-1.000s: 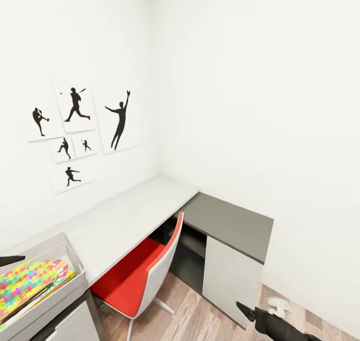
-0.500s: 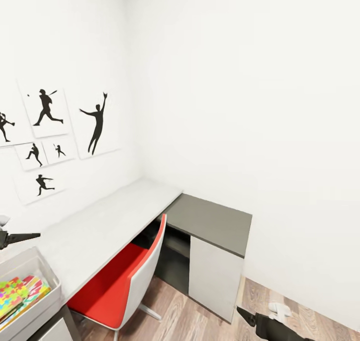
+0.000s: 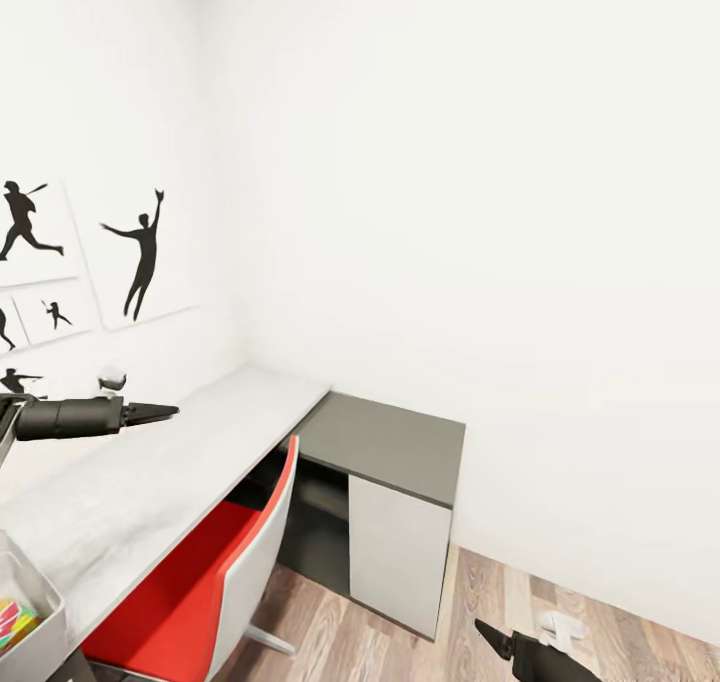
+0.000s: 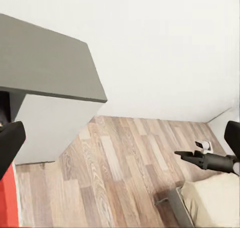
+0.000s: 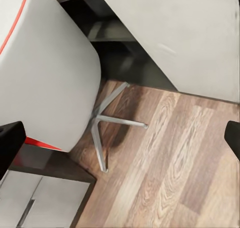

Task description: Put all the toys in the child's room - the three board games (two on the bed and one on the table), the two jigsaw puzzles on the table, and the tennis ball on the table - inside the toy box on the table in the child's room.

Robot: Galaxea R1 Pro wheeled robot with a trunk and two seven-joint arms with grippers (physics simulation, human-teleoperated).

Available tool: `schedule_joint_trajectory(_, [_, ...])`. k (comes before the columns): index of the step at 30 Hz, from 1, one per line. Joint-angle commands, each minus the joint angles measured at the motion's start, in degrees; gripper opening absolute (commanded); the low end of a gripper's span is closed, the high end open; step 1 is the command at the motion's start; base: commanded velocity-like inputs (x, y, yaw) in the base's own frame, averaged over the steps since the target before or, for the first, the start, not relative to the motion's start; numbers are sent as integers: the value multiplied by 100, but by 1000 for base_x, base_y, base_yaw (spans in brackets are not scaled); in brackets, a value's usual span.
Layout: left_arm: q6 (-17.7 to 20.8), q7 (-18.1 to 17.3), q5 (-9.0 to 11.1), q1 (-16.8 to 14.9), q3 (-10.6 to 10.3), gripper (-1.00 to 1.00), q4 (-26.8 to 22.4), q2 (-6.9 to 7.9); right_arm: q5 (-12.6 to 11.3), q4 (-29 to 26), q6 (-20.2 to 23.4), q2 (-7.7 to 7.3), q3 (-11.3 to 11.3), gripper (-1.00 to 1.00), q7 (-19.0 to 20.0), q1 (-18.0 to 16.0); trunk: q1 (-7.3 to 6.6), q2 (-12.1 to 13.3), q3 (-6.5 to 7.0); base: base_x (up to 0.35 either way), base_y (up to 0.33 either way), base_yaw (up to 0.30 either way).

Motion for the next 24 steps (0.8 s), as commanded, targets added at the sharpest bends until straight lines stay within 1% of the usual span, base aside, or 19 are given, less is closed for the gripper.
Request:
schedule_joint_trajectory(1, [64,-38,-40,-1,9,100,-8,-7,-43,2,47,1,-6,100,11,-3,2,-4,4,0,0,-254])
schedule_joint_trajectory(3, [107,58,-43,11,1,100,-86,-152,-42,7,42,-1,-9,100,11,-3,2,-4,15,0,0,-254])
schedule_joint_trajectory(4, [127,133,-45,28,-2,100,-137,-276,-41,10,39,-2,-10,100,11,-3,2,-4,20,0,0,-254])
schedule_joint_trajectory(6, [136,181,-47,52,-6,100,-166,-364,-40,14,37,-2,-11,100,11,-5,2,-4,32,0,0,-254])
schedule_joint_trajectory(8, [141,210,-46,106,-7,100,-184,-422,-39,17,32,-3,-12,100,11,-7,2,-4,43,0,0,-254])
schedule_joint_trajectory(11, [143,233,-39,216,-6,100,-212,-473,-39,27,16,-3,-13,100,11,-10,2,-4,59,0,0,-254])
schedule_joint_trajectory(17, [137,262,-46,359,-7,100,-232,-512,-34,181,-11,-6,-24,100,10,-12,2,-4,93,-15,0,-254])
schedule_joint_trajectory(20, [101,259,-47,390,-5,100,-233,-513,-32,261,-19,-7,-49,100,10,-12,2,-4,110,-133,0,-254])
schedule_joint_trajectory(24, [15,240,-47,417,4,100,-234,-501,-29,313,-29,-5,-72,100,10,-12,2,-4,132,-236,0,-254])
